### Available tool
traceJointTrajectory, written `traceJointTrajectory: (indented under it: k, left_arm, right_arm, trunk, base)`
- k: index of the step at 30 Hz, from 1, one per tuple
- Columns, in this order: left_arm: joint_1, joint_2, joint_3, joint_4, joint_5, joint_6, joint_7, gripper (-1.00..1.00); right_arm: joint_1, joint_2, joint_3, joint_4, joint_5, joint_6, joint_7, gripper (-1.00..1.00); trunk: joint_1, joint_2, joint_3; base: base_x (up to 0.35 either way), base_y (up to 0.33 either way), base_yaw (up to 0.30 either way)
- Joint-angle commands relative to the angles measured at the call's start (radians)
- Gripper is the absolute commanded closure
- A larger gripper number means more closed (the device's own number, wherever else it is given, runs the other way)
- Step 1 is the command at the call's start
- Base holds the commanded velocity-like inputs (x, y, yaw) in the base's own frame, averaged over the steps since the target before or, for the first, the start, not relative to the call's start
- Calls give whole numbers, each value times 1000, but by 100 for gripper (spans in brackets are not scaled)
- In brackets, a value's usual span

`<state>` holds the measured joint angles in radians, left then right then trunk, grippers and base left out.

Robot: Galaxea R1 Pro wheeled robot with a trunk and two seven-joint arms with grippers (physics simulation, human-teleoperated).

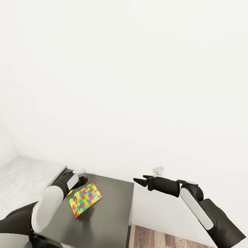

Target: Put all the toys in the child's room - the three board games (two on the bed and one on the table), the two jigsaw puzzles on the table, and the tennis ball on the table - inside the toy box on the table in the child's room.

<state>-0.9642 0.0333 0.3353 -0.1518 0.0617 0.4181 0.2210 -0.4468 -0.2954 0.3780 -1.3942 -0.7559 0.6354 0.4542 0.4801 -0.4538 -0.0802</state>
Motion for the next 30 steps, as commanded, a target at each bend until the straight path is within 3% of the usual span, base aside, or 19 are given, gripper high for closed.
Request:
traceJointTrajectory:
  k: [1,30]
  left_arm:
    - [-1,-1,-1,-2,6,4,5,-100]
    - [-19,4,2,-14,3,3,4,-100]
  right_arm:
    - [-1,-1,1,-1,-5,4,-1,-100]
    - [-1,-1,1,0,-3,4,-5,-100]
  trunk:
    - [1,-2,-4]
    - [1,-2,-51]
  base:
    - [0,0,0]
    - [0,0,0]
